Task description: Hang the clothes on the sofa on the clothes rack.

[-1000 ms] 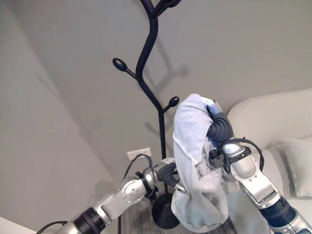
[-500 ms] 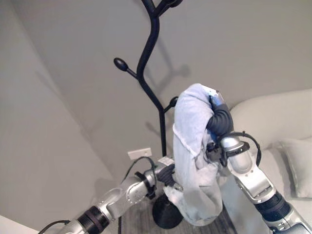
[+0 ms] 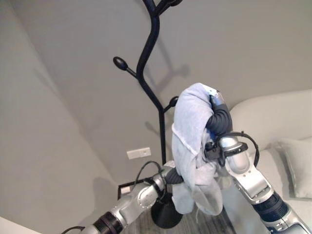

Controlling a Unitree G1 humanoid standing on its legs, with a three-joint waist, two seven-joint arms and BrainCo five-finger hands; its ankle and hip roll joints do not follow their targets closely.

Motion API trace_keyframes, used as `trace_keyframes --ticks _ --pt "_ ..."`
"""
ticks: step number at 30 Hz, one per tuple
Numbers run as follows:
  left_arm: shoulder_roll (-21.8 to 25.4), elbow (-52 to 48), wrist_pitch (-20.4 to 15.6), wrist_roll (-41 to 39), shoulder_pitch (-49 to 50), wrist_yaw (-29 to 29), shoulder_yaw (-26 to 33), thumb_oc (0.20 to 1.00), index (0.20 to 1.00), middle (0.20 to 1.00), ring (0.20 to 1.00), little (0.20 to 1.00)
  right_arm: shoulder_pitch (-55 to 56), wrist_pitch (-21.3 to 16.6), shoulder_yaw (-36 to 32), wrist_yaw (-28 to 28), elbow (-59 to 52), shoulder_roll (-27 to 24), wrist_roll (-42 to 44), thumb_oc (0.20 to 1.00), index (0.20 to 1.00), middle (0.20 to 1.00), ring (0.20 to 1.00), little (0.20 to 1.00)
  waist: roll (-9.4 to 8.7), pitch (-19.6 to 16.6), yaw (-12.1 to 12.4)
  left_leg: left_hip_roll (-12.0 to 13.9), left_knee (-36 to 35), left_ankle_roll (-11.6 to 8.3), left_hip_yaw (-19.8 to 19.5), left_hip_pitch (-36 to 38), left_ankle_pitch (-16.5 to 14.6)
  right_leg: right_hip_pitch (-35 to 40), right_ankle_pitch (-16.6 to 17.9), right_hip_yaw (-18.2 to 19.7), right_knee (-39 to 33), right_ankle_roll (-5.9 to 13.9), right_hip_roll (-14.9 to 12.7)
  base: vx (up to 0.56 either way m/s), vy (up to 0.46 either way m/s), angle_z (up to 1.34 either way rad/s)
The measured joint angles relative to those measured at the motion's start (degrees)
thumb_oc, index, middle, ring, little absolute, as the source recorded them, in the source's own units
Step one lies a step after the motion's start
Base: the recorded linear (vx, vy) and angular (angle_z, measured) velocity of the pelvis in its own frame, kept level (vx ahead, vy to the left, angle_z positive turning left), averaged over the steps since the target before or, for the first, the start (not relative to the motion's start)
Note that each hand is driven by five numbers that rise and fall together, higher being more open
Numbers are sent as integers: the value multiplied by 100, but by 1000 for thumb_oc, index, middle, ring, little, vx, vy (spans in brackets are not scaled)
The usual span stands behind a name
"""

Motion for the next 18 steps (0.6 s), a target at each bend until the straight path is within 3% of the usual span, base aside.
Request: trace_keyframes --ticks 4,10,18 --pt "101 -88 -18 -172 687 259 720 200 200 200 200 200 428 -4 -492 -149 -9 -88 -58 200 200 200 200 200 -40 -17 -15 3 0 -15 -10 5 -13 7 -39 -24 -1 -13 0 13 -12 2" --pt "513 -246 -93 -94 1008 756 1260 200 200 200 200 200 1370 -106 -928 -200 -416 -449 -82 200 200 200 200 200 -29 -13 -39 -1 -1 -19 -16 -2 -17 7 -92 -44 -1 -21 -3 5 -6 1" --pt "721 -979 -246 129 1362 1181 2043 200 200 200 200 200 1400 -366 -1141 -77 -719 -514 -271 200 200 200 200 200 18 -6 -129 2 -2 -30 -9 0 -25 8 -100 -39 -1 -16 -2 0 0 0"
